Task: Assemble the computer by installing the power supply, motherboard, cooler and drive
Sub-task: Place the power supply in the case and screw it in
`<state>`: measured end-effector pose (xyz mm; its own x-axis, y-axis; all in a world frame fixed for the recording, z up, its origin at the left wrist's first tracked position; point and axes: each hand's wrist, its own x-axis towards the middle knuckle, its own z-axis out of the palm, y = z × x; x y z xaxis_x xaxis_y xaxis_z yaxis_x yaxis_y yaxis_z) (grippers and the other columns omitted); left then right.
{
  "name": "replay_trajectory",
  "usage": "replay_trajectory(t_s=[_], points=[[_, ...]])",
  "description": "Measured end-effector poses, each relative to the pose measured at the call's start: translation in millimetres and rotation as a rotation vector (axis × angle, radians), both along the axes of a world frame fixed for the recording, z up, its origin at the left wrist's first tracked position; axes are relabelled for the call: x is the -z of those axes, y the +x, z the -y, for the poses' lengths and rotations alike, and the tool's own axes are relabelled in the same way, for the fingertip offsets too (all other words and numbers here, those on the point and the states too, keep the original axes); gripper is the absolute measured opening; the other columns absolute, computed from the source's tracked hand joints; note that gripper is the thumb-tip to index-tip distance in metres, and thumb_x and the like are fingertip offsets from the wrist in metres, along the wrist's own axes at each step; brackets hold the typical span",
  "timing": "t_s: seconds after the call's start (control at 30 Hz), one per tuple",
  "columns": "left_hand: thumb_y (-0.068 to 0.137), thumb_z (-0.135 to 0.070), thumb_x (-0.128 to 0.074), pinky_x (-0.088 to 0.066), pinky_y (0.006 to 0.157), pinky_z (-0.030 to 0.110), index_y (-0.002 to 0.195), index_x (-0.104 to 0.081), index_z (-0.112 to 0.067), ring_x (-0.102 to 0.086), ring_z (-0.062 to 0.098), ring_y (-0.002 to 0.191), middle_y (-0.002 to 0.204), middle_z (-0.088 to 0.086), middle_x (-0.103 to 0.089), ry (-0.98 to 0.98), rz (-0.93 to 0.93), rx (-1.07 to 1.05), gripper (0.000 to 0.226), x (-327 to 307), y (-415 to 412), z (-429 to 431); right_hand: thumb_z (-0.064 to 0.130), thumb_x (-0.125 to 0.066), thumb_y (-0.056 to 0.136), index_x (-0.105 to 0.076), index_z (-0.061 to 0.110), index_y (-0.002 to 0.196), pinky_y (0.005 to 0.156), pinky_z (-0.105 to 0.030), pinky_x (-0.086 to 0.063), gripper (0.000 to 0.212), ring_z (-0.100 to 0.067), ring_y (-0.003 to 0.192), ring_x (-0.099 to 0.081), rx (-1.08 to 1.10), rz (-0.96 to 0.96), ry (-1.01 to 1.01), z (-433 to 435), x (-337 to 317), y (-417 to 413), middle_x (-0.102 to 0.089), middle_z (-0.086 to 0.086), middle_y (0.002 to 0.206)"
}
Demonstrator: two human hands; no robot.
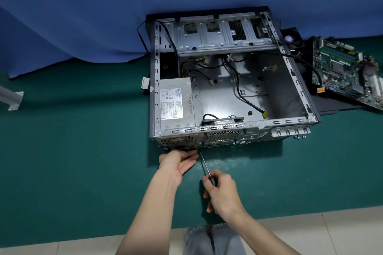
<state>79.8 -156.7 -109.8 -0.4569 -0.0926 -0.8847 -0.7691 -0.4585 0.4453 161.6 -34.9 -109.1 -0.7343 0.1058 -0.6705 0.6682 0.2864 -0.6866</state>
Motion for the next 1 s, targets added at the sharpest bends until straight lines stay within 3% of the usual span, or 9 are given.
replay_trajectory(t_s=[0.2, 0.43, 0.53, 0.67, 0.73, 0.83, 0.9, 1.0], points=[[0.085, 0.016, -0.048, -0.058, 0.071, 0.03, 0.12, -0.053, 0.012, -0.07, 0.028, 0.081, 0.099, 0.024, -0.069, 0.009, -0.051, 0.065, 0.036, 1.4, 1.4, 5.1, 0.014, -0.056, 0.094, -0.062, 0.008, 0.083, 0.034, -0.022, -0.039, 0.014, -0.013, 0.031, -0.047, -0.071, -0.006, 0.059, -0.4, -0.9, -10.6, -0.062, -0.014, 0.065], [0.085, 0.016, -0.045, -0.059, 0.07, 0.03, 0.12, -0.052, 0.011, -0.071, 0.027, 0.08, 0.096, 0.022, -0.07, -0.002, -0.097, 0.053, 0.035, 7.2, 4.5, 5.9, 0.01, -0.059, 0.091, -0.063, 0.005, 0.078, 0.03, -0.016, -0.032, 0.014, -0.009, 0.027, -0.045, -0.061, 0.0, 0.06, -2.4, 0.4, -14.2, -0.058, -0.012, 0.059], [0.088, 0.015, -0.04, -0.06, 0.066, 0.028, 0.118, -0.052, 0.01, -0.072, 0.027, 0.08, 0.094, 0.02, -0.071, -0.001, -0.127, 0.056, 0.033, 8.6, 7.0, 5.9, 0.012, -0.06, 0.09, -0.064, 0.007, 0.074, 0.033, -0.02, -0.037, 0.017, -0.014, 0.029, -0.046, -0.101, -0.017, 0.103, -4.2, 1.4, -16.1, -0.059, -0.013, 0.06], [0.089, 0.016, -0.038, -0.059, 0.066, 0.027, 0.116, -0.055, 0.009, -0.072, 0.025, 0.08, 0.093, 0.019, -0.071, -0.003, -0.16, 0.06, 0.033, 9.2, 9.0, 4.9, 0.017, -0.059, 0.089, -0.064, 0.014, 0.073, 0.042, -0.03, -0.05, 0.017, -0.026, 0.047, -0.056, -0.181, -0.025, 0.201, -8.8, 0.5, -18.4, -0.06, -0.006, 0.064], [0.088, 0.017, -0.038, -0.059, 0.068, 0.027, 0.115, -0.056, 0.009, -0.071, 0.026, 0.078, 0.092, 0.018, -0.071, -0.011, -0.173, 0.056, 0.034, 8.9, 9.1, 2.9, 0.021, -0.058, 0.089, -0.063, 0.017, 0.076, 0.059, -0.04, -0.057, 0.015, -0.032, 0.066, -0.062, -0.282, -0.041, 0.303, -12.1, -1.8, -20.6, -0.062, -0.005, 0.072], [0.088, 0.019, -0.038, -0.058, 0.069, 0.029, 0.116, -0.055, 0.012, -0.07, 0.027, 0.078, 0.09, 0.019, -0.069, -0.018, -0.182, 0.046, 0.034, 8.6, 9.1, 0.0, 0.027, -0.056, 0.092, -0.064, 0.021, 0.087, 0.075, -0.034, -0.052, 0.012, -0.033, 0.087, -0.062, -0.404, -0.072, 0.439, -15.8, -6.1, -24.4, -0.066, -0.005, 0.089], [0.088, 0.019, -0.037, -0.058, 0.068, 0.028, 0.116, -0.054, 0.012, -0.07, 0.027, 0.077, 0.089, 0.019, -0.068, -0.022, -0.186, 0.039, 0.034, 7.8, 8.8, -1.7, 0.029, -0.054, 0.093, -0.065, 0.022, 0.093, 0.076, -0.032, -0.045, 0.013, -0.033, 0.097, -0.059, -0.451, -0.096, 0.492, -16.7, -8.0, -27.9, -0.066, -0.007, 0.099], [0.087, 0.02, -0.036, -0.059, 0.069, 0.028, 0.117, -0.053, 0.013, -0.07, 0.028, 0.079, 0.09, 0.02, -0.068, -0.035, -0.198, 0.03, 0.035, 6.6, 9.4, -3.9, 0.026, -0.051, 0.093, -0.064, 0.019, 0.093, 0.07, -0.033, -0.04, 0.015, -0.035, 0.096, -0.058, -0.512, -0.14, 0.542, -17.2, -8.9, -31.3, -0.066, -0.008, 0.098]])
